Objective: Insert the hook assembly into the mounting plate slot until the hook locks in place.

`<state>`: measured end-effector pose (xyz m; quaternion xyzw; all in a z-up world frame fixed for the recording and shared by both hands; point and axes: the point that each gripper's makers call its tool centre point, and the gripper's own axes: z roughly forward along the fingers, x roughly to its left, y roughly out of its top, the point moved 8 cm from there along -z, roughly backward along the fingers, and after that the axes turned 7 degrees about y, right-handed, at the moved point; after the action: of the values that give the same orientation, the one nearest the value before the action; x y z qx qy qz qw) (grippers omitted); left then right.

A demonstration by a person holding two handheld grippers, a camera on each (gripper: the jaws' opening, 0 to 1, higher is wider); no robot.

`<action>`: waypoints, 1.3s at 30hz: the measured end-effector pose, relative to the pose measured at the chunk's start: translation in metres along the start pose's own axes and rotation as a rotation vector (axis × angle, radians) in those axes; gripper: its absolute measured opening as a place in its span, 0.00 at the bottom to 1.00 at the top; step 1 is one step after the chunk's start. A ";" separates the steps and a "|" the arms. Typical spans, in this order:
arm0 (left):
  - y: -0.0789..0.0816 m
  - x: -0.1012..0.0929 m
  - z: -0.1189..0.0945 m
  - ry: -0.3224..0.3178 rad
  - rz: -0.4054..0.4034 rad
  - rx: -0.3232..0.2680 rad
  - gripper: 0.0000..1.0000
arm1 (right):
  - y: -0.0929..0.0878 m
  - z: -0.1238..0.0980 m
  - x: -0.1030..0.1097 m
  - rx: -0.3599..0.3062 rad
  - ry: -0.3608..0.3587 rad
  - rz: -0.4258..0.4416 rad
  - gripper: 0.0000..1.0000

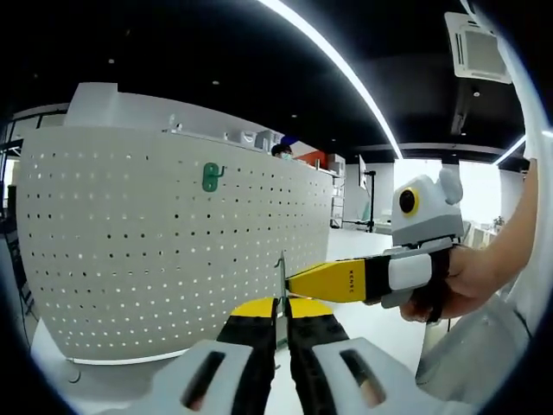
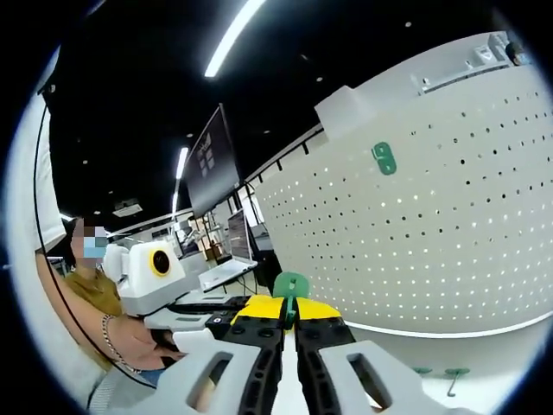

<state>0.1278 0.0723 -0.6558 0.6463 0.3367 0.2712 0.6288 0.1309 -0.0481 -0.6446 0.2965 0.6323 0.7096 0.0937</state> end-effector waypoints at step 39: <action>-0.028 -0.007 0.002 -0.054 -0.020 0.125 0.90 | -0.004 -0.002 0.003 0.032 0.024 0.017 0.01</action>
<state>0.1218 0.0650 -0.6832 0.6880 0.3424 0.2256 0.5988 0.1261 -0.0472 -0.6479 0.2949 0.6421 0.7036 0.0753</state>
